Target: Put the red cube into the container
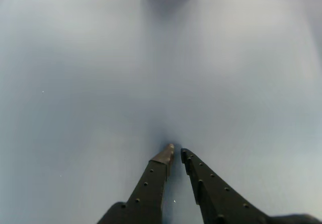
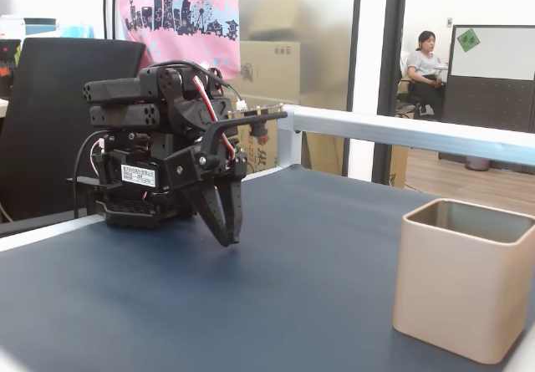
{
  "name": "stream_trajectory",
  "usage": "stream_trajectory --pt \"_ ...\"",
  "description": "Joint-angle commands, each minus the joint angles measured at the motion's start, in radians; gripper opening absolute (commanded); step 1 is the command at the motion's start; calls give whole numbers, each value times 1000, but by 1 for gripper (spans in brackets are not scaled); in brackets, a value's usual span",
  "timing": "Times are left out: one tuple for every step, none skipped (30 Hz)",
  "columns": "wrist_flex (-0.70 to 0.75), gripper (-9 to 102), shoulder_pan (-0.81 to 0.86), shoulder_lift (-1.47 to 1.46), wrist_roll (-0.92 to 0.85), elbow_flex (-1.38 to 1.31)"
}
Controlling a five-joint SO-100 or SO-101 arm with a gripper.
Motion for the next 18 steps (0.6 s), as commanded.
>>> stream_trajectory --pt "38 0 23 84 11 15" --pt "48 0 23 84 17 15" --pt "60 0 25 84 17 15" --pt "60 0 29 84 15 15" --pt "58 0 37 84 20 15" --pt "58 0 44 84 18 15" --pt "58 0 48 84 15 15" --pt "58 0 48 84 6 15" --pt "61 1 43 84 17 15" --pt "61 1 38 84 11 15" --pt "61 1 37 84 11 15" --pt "61 1 37 84 11 15" --pt "61 1 37 84 11 15" --pt "61 1 37 84 11 15" --pt "61 1 37 84 11 15" --pt "61 1 37 84 11 15" --pt "61 1 37 84 11 15" --pt "61 1 37 84 11 15"
